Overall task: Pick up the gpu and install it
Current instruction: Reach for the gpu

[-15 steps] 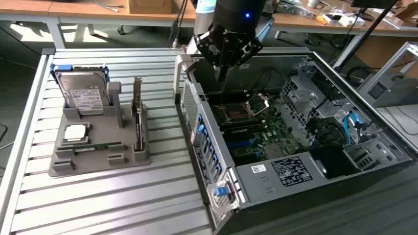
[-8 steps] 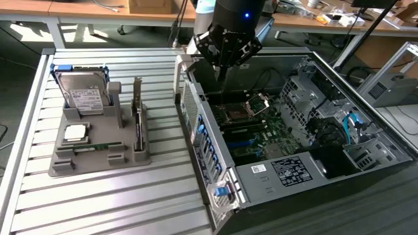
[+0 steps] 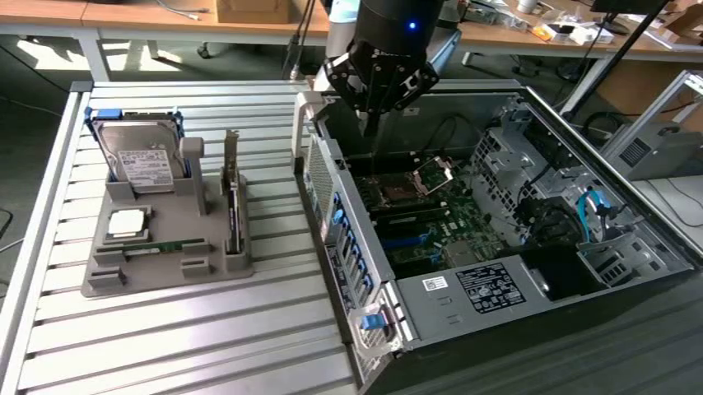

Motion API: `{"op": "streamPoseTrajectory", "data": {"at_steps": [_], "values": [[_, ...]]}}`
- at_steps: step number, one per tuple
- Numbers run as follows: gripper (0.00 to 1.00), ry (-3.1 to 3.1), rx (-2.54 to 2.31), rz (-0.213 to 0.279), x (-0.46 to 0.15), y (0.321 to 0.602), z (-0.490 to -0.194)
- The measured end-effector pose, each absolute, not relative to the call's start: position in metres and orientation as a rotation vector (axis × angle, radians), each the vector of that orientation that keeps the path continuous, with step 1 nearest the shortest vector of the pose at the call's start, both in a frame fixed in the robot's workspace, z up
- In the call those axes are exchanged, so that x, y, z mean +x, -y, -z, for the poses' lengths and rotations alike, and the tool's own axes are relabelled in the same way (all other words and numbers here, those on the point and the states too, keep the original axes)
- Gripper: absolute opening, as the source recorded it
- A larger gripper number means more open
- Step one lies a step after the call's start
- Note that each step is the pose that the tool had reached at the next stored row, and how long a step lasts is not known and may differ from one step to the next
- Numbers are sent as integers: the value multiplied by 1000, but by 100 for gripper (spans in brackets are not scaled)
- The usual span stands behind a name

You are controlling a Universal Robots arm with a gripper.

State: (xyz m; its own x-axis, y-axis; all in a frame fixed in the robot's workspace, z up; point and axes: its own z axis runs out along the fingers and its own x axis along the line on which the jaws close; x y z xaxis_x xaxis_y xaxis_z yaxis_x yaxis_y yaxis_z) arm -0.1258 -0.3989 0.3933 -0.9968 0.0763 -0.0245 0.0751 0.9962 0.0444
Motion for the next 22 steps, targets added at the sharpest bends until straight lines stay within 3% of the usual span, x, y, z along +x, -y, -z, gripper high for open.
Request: {"op": "streamPoseTrajectory", "data": {"at_steps": [22], "values": [[11,-3112,118,-68,-131,399,-393]]}}
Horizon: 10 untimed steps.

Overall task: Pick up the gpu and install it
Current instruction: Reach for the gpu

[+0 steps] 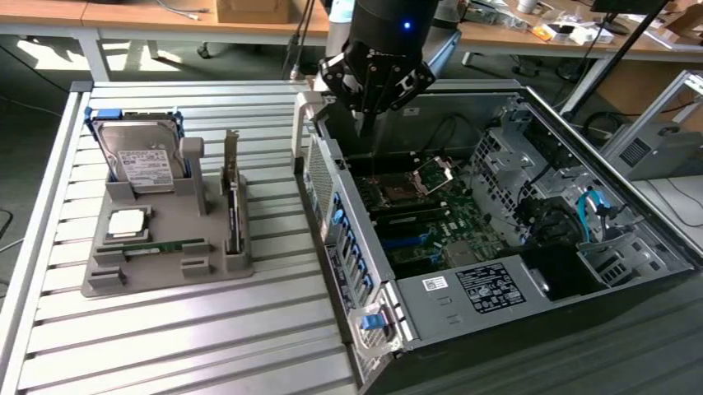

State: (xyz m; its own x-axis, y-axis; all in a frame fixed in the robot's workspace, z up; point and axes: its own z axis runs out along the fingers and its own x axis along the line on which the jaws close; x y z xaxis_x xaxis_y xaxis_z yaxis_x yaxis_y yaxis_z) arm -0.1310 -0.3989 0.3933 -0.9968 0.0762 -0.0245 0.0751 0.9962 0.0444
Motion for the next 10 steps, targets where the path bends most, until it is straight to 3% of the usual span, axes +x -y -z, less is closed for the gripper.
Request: {"op": "streamPoseTrajectory", "data": {"at_steps": [10], "values": [[11,-3112,118,-68,-135,399,-393]]}}
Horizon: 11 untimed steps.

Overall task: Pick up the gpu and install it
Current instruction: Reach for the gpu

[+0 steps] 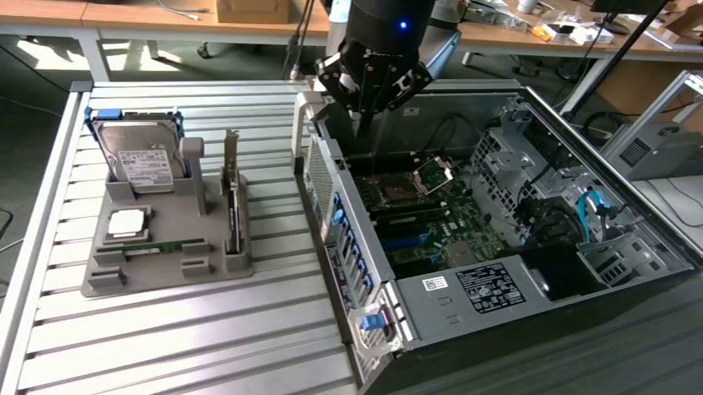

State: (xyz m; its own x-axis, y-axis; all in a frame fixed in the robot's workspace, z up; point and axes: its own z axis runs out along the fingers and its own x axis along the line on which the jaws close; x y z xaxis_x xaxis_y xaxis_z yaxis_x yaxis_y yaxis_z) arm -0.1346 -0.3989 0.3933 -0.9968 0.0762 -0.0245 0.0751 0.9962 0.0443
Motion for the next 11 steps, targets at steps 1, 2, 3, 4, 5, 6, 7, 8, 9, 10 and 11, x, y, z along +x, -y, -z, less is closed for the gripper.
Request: {"op": "streamPoseTrajectory", "data": {"at_steps": [1,2,3,4,5,6,7,8,9,10,11], "values": [[11,-3112,118,-68,-135,399,-393],[11,-3113,118,-68,-135,399,-393],[11,-3113,118,-68,-135,399,-393],[11,-3113,118,-68,-135,399,-393],[11,-3112,118,-68,-136,399,-393],[11,-3113,118,-68,-136,399,-393],[11,-3112,118,-68,-136,399,-393],[11,-3112,118,-68,-136,399,-393],[11,-3112,118,-68,-137,399,-393],[11,-3112,118,-68,-137,399,-393],[11,-3112,118,-68,-137,399,-393]]}}
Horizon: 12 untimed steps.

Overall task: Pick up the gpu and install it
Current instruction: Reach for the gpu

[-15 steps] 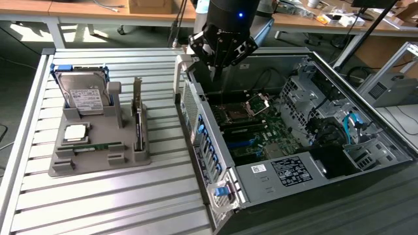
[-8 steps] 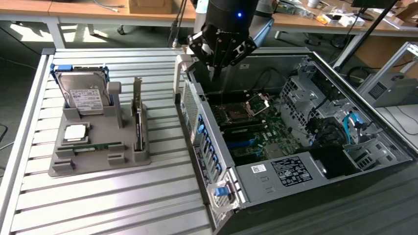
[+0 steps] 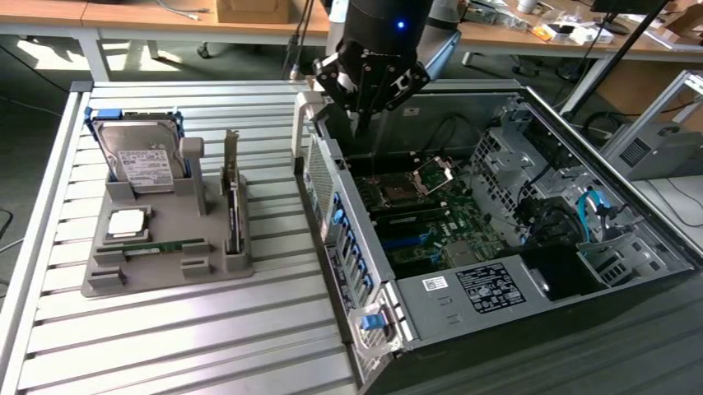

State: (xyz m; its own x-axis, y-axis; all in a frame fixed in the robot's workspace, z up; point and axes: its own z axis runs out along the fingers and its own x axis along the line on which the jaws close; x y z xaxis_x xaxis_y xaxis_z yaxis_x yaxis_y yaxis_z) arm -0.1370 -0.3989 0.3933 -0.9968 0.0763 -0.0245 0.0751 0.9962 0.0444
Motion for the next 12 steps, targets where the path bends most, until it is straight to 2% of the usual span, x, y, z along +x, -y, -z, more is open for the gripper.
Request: {"op": "streamPoseTrajectory", "data": {"at_steps": [12], "values": [[11,-3112,118,-68,-139,399,-393]]}}
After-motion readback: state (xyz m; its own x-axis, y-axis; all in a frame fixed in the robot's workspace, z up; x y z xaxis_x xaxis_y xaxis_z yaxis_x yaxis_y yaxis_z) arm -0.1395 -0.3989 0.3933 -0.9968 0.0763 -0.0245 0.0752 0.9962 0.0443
